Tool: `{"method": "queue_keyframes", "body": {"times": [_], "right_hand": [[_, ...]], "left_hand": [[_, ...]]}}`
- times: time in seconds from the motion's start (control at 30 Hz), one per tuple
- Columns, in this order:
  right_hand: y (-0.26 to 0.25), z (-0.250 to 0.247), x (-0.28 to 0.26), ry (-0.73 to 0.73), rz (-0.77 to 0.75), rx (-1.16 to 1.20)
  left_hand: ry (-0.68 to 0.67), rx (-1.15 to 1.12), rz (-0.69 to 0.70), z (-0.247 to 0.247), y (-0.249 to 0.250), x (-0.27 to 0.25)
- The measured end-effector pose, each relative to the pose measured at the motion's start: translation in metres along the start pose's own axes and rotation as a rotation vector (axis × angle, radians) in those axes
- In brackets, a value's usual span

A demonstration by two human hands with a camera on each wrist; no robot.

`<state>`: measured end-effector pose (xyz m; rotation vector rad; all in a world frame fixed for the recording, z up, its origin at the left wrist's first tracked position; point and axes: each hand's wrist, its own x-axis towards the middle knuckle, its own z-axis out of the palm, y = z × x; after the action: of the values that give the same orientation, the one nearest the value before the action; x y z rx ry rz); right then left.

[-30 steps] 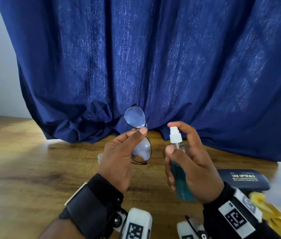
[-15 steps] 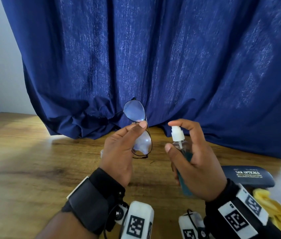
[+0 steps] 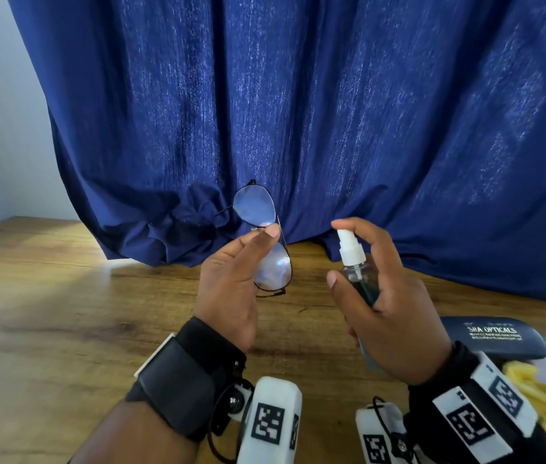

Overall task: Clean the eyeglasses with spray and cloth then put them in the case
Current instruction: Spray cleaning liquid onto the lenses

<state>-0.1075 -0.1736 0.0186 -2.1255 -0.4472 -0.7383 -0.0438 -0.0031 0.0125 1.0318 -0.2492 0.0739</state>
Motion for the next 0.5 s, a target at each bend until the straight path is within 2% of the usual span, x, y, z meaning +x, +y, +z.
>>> {"method": "queue_keyframes", "body": {"times": [0.13,0.27,0.5], "right_hand": [[0.001,-0.001,0.000,0.132,-0.076,-0.025],[0.002,-0.009,0.002,0.281,-0.129,-0.065],[0.001,-0.013,0.002,0.356,-0.121,-0.038]], "left_hand": [[0.031,0.097,0.037,-0.003,0.001,0.000],[0.015,0.376,0.221,-0.003,0.001,-0.004],[-0.035,0.682,0.417,0.004,0.000,-0.013]]}}
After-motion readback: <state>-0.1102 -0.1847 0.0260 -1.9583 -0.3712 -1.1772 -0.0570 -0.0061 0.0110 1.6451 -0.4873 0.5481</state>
